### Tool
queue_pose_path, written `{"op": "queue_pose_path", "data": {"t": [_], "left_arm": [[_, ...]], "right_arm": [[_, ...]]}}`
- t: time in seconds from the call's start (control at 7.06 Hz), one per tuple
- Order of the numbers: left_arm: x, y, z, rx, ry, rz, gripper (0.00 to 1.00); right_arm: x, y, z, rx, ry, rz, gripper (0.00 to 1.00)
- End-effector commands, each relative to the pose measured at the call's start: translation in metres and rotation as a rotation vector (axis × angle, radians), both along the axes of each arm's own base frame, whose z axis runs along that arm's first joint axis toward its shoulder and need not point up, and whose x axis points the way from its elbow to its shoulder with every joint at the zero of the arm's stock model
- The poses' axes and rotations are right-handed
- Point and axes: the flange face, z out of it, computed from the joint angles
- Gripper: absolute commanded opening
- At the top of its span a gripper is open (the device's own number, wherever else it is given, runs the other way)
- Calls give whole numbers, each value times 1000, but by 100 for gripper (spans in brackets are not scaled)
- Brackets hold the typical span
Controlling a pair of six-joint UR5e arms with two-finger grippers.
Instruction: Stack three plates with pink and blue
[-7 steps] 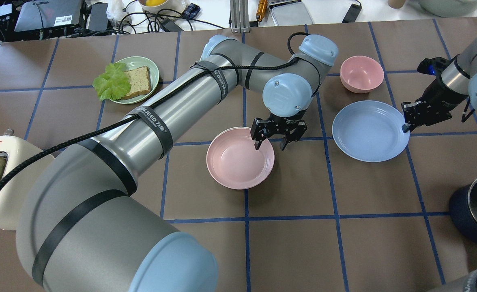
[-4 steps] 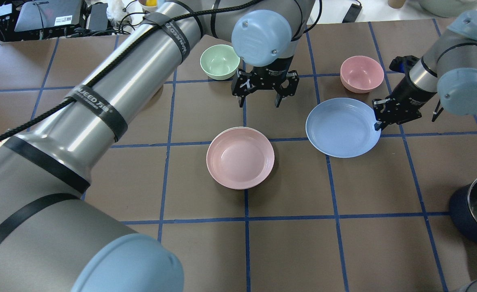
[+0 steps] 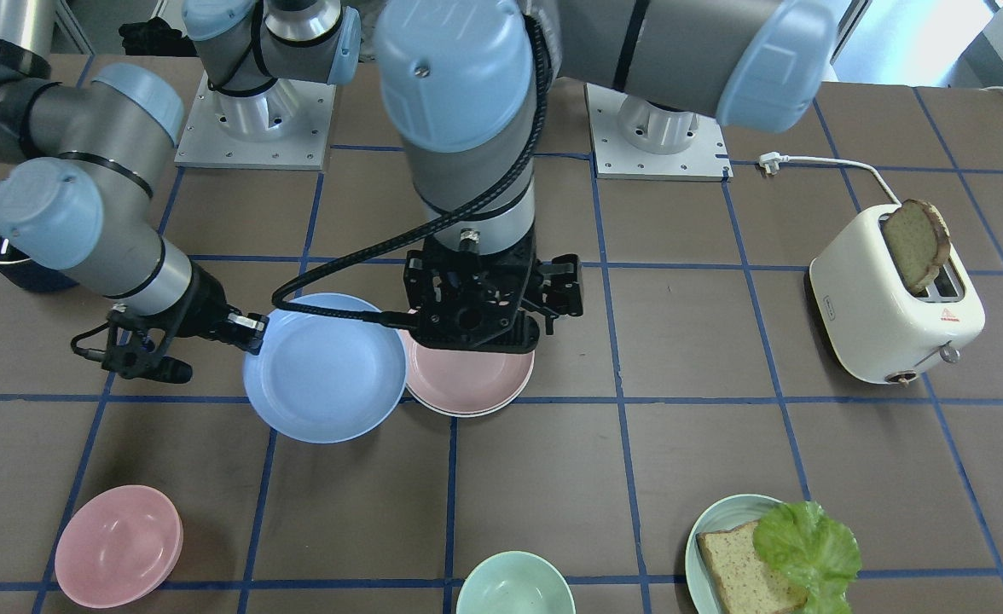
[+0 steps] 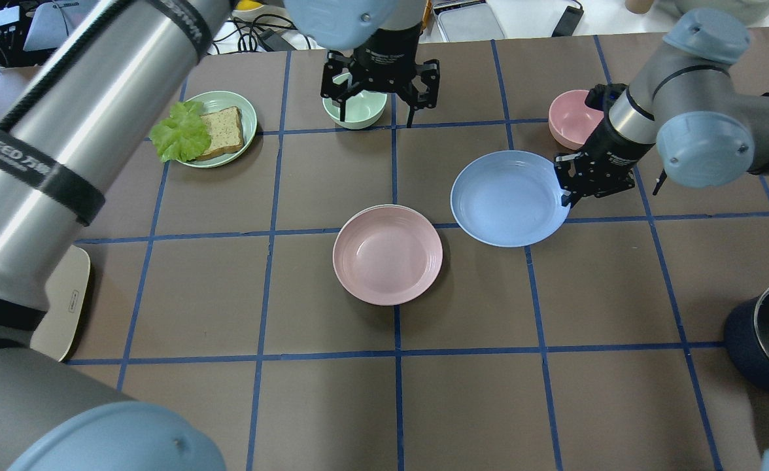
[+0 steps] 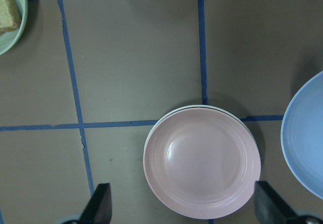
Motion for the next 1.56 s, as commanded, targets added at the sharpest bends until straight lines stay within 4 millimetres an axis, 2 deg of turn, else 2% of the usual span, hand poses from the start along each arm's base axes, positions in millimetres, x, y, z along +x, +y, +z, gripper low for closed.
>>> {"op": "queue_pose_path", "data": {"t": [0.0, 0.14, 0.28, 0.42, 0.57, 0.71, 0.85, 0.99, 1.13, 1.27, 1.42], "left_arm": [[51, 6, 27, -7, 13, -46, 100], [74, 13, 26, 16, 48, -37, 100], [102, 20, 28, 26, 71, -25, 100], [131, 27, 32, 32, 76, -17, 100], [151, 36, 33, 37, 79, -21, 100], [160, 49, 32, 42, 99, -14, 100], [164, 62, 32, 38, 112, -7, 100], [167, 71, 27, 15, 114, -4, 100], [178, 77, 22, 3, 117, -9, 100], [197, 77, 26, -3, 125, -8, 100], [193, 78, 27, -5, 147, -15, 100]], "right_arm": [[78, 25, 3, 24, -32, -52, 0], [105, 35, 3, 33, -21, -54, 0], [122, 44, -3, 46, 0, -64, 0], [131, 51, -7, 41, 6, -74, 0], [134, 58, -19, 50, 26, -78, 0], [147, 63, -24, 45, 27, -93, 0], [149, 62, -42, 70, 38, -86, 0], [152, 59, -42, 44, 29, -89, 0], [153, 59, -45, 45, 34, -88, 37], [145, 46, -36, 24, 28, -96, 53], [138, 37, -28, 11, 25, -101, 58]]}}
